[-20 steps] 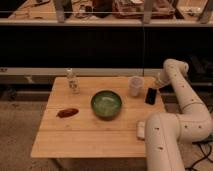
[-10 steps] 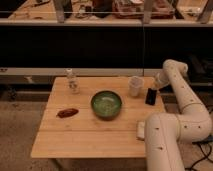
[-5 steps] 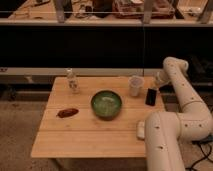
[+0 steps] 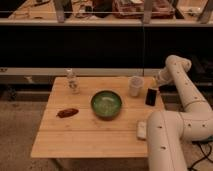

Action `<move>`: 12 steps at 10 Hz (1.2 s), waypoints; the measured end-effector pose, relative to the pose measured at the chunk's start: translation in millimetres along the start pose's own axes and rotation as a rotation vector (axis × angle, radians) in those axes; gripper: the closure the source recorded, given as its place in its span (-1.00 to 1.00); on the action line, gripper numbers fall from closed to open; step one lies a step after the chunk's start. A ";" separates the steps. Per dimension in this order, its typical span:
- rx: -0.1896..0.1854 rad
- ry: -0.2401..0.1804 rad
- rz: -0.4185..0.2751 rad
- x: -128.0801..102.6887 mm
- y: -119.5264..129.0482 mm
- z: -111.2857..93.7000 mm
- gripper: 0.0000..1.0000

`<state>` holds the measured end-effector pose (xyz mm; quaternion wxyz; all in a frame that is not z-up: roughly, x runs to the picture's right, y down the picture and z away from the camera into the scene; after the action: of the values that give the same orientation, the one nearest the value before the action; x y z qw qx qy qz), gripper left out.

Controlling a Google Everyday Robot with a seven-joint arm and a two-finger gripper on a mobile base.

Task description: Push the eraser across the table

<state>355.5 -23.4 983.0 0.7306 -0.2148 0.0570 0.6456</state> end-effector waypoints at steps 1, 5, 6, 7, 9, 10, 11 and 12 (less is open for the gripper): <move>-0.004 -0.011 0.004 -2.3 0.5 0.7 1.00; -0.005 -0.010 0.001 -3.4 2.3 1.5 1.00; -0.004 -0.010 0.002 -3.0 1.9 1.4 1.00; -0.003 -0.013 0.001 -3.8 1.7 1.7 1.00; 0.002 -0.030 -0.018 -6.5 -0.1 6.7 1.00; 0.000 -0.035 -0.028 -6.3 -0.8 8.9 1.00; -0.002 -0.036 -0.036 -5.2 -1.1 11.3 1.00; -0.004 -0.035 -0.039 -3.6 -1.7 13.3 1.00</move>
<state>354.0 -21.6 996.6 0.7436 -0.2061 0.0386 0.6348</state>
